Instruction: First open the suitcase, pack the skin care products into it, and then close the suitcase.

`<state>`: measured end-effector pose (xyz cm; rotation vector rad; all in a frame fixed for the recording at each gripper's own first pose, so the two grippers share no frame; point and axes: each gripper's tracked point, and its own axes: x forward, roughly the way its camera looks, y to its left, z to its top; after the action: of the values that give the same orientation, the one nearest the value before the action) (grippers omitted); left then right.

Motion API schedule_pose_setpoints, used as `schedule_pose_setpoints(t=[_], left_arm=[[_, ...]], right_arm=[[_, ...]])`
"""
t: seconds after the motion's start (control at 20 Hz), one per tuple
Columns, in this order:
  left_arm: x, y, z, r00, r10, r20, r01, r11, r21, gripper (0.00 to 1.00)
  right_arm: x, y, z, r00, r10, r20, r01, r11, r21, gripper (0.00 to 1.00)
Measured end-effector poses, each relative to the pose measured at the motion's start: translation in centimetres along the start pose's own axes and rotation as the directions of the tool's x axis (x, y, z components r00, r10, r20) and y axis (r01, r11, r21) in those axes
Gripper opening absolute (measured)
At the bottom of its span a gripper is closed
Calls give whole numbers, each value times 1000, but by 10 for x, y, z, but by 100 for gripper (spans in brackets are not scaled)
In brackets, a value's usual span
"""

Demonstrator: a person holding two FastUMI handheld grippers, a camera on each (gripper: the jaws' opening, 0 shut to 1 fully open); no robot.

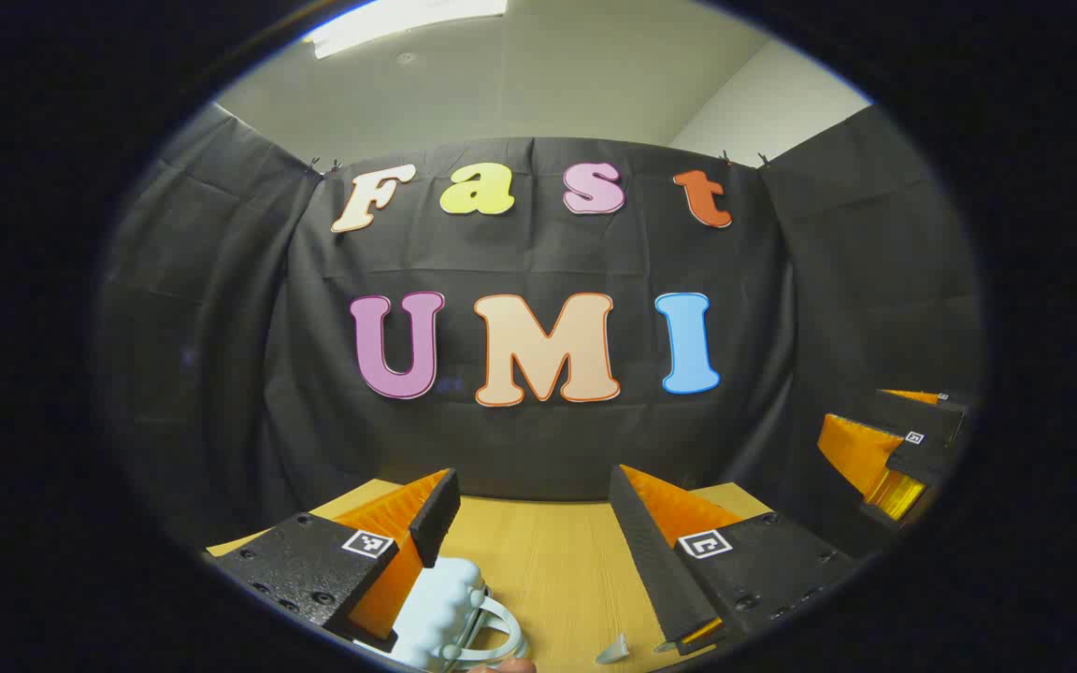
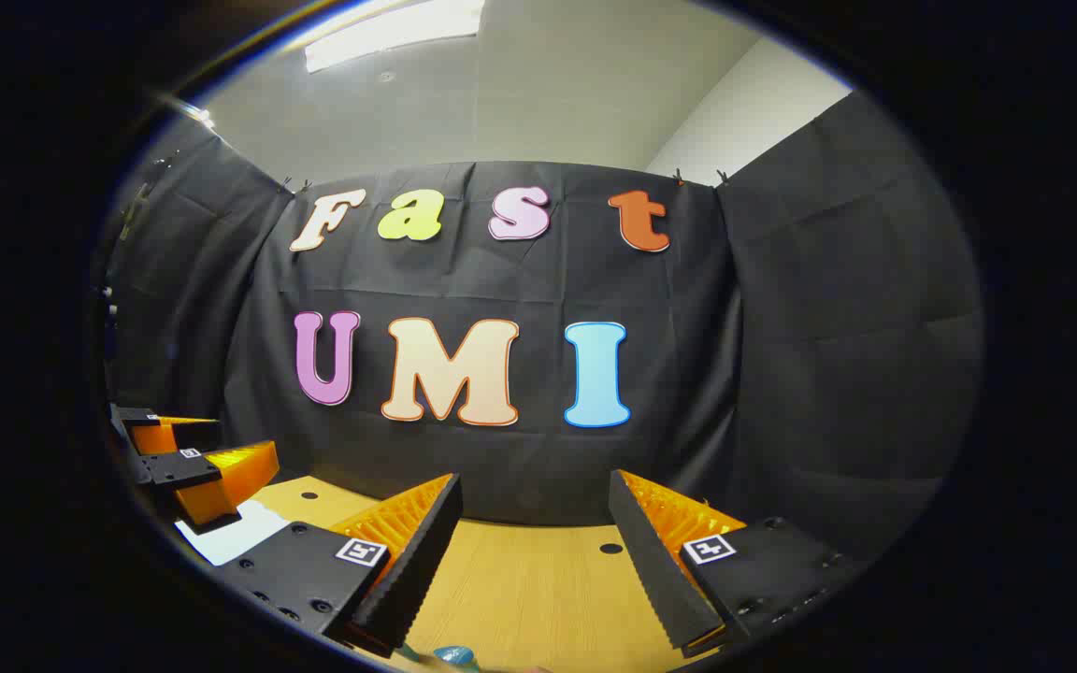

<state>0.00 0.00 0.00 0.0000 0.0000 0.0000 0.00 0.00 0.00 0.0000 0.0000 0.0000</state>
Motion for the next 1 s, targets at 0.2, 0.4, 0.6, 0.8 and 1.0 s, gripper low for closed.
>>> schedule_pose_setpoints(t=[0.2,0.4,0.6,0.8,1.0], left_arm=[[4,-4,-2,1000,22,-4,-22,1000,-6,94],[9,-6,-8,999,47,-15,-47,999,1,94],[14,-7,-9,998,64,-18,-64,998,8,94],[15,-8,-12,997,78,-15,-78,997,23,94],[18,-3,-15,996,90,-12,-89,995,32,95]], right_arm=[[8,-7,-4,1000,12,3,-12,1000,3,98],[17,-16,-7,1000,17,4,-17,1000,6,98],[23,-24,-10,1000,17,7,-17,1000,18,99],[23,-24,-16,999,37,9,-37,999,19,99],[24,-21,-18,999,52,14,-52,999,8,98]])
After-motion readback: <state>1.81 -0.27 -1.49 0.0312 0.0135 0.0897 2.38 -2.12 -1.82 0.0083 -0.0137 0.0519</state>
